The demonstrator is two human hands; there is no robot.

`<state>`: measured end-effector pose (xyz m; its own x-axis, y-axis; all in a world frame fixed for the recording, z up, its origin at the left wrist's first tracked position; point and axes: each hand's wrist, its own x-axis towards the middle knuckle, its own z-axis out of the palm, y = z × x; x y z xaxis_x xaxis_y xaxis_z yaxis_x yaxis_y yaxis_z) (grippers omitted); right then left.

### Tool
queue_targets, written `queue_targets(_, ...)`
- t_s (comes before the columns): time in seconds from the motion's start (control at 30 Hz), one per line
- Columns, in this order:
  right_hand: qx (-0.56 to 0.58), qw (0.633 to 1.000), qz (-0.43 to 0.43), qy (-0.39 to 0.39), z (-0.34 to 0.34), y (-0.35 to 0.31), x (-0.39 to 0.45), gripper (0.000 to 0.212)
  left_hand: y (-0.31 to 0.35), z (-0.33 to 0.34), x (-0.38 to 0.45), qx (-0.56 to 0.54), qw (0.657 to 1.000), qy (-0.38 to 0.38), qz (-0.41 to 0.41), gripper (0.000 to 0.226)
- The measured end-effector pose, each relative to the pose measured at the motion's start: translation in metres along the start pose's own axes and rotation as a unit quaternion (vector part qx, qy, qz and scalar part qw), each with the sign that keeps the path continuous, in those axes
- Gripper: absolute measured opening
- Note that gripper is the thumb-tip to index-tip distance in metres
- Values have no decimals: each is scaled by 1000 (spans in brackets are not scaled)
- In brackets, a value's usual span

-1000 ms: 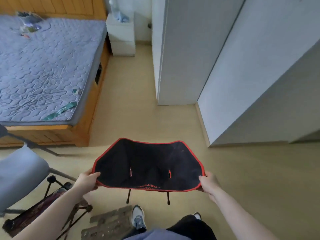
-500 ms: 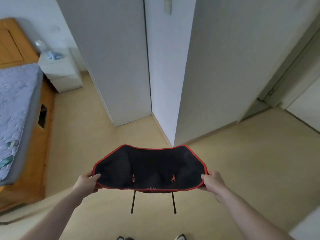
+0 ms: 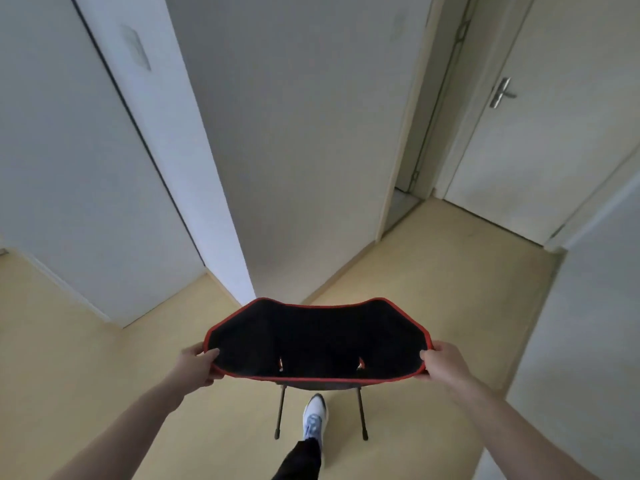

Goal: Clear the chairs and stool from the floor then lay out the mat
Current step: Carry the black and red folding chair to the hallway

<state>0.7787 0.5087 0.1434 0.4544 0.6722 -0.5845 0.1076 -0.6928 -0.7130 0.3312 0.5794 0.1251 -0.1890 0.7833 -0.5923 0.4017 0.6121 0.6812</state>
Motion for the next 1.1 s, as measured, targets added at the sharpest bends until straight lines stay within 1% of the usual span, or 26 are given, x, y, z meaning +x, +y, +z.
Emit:
queue_targets(0.23, 55, 993, 57, 87, -52, -30, 73, 32, 109, 76, 82, 44, 994, -94, 41, 16)
queue_targets(0.37, 74, 987, 81, 119, -76, -56, 102, 30, 169, 113, 127, 64, 988, -130, 61, 15)
queue_targets(0.47, 109, 981, 78, 143, -93, -70, 129, 29, 215, 143, 164, 81, 979, -170, 79, 15)
queue_targets(0.6, 134, 971, 88, 176, -115, -80, 147, 27, 263, 170, 191, 118, 969, -189, 102, 15)
queue_targets(0.7, 154, 964, 91, 198, -140, -90, 176, 26, 314, 205, 215, 132, 961, -210, 118, 15)
queue_targets(0.8, 154, 959, 102, 213, -161, -99, 208, 28, 354, 236, 231, 142, 958, -216, 127, 11)
queue_targets(0.93, 176, 953, 122, 214, -189, -114, 265, 28, 403, 282, 258, 155, 955, -218, 126, 11)
queue_targets(1.1, 194, 953, 132, 192, -224, -128, 345, 32, 460, 345, 298, 173, 955, -214, 109, 12)
